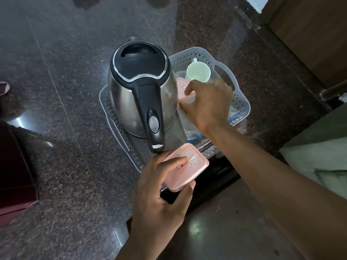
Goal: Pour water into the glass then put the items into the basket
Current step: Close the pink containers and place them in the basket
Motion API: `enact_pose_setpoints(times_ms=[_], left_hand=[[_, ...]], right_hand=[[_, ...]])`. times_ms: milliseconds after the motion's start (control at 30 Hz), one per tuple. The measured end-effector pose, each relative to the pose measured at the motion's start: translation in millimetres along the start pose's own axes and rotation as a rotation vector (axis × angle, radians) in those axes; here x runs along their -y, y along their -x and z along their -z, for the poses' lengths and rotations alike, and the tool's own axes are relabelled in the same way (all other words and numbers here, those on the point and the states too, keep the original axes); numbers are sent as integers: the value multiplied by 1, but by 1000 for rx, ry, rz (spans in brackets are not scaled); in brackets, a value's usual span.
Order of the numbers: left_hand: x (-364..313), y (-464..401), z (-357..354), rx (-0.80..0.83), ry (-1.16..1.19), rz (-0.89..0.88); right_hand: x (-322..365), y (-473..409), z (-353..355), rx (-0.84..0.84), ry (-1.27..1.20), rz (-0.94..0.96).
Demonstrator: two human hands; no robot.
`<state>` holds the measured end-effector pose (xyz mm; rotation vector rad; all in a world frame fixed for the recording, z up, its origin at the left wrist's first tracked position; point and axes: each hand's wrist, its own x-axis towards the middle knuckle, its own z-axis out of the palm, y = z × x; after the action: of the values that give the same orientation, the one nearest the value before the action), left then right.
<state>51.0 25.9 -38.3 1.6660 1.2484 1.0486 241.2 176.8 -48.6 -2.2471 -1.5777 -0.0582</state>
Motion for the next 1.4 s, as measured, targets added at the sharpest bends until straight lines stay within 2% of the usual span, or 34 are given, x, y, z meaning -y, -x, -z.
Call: enact_pose_setpoints(times_ms=[233,533,600,733,800,900,1033,1233,1400], left_hand=[[1,-1,0,9,-7,-25],[5,3,-4,1,-4,-6],[7,4,-4,9,-23,-10],[8,3,-2,31,91,20],[9,3,-4,42,168,57],[6,2,-7,59,216,104],[-7,-3,-11,91,244,66],[-15,-9,-17,157,283,44],[-10,-13,-15,192,282,38]], right_hand=[[4,-6,-7,32,160,55],[0,-2,8,221,47,102],[-3,1,20,254,-48,85],[-17,18,53,351,-454,-121],[-24,31,69,482,-697,-184],[-41,53,91,673,-968,-155],[-71,78,114,882,-1091,-56],[-90,102,125,821,-1247,-48],[-89,107,125,827,-1241,4]])
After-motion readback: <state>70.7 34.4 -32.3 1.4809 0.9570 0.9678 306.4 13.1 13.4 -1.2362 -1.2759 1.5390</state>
